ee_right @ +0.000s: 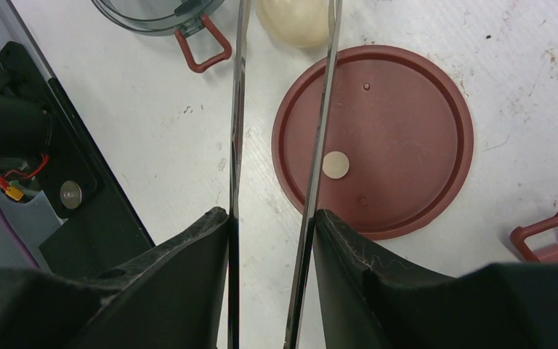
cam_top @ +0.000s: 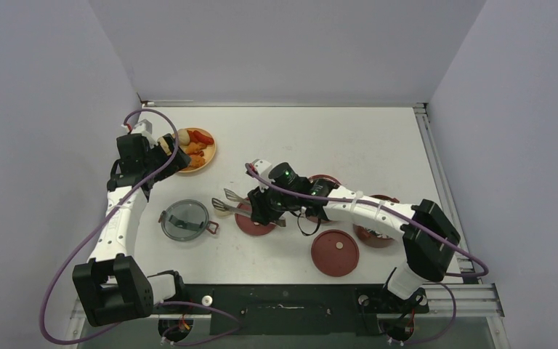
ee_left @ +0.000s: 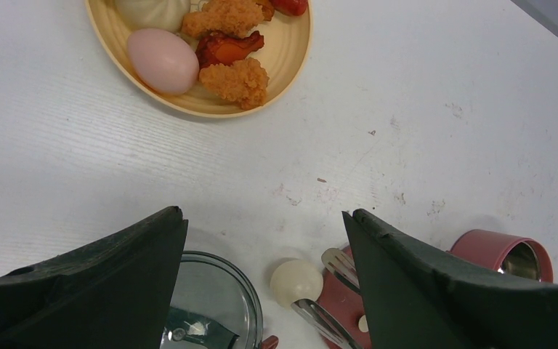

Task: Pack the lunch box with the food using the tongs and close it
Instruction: Pick up the fake food at the center of the board.

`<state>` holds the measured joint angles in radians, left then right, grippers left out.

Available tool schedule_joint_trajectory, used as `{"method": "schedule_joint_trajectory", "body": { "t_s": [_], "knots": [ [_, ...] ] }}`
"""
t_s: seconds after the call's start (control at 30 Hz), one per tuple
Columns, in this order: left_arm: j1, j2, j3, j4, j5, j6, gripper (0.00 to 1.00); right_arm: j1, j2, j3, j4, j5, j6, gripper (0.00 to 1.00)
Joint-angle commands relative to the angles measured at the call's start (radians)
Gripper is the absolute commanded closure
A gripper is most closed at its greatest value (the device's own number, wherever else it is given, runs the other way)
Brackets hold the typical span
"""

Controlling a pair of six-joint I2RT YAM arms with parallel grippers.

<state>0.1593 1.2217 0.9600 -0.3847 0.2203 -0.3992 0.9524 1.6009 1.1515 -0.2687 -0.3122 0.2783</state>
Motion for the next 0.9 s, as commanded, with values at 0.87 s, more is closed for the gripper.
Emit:
{"method": "schedule_joint_trajectory", "body": {
  "t_s": [0.87],
  "knots": [
    [-0.011,-0.001,0.023,0.033,-0.001,0.015,0.16,0.023,0.066,0.017,0.021,0.042,-0.094,0.51]
  ]
}}
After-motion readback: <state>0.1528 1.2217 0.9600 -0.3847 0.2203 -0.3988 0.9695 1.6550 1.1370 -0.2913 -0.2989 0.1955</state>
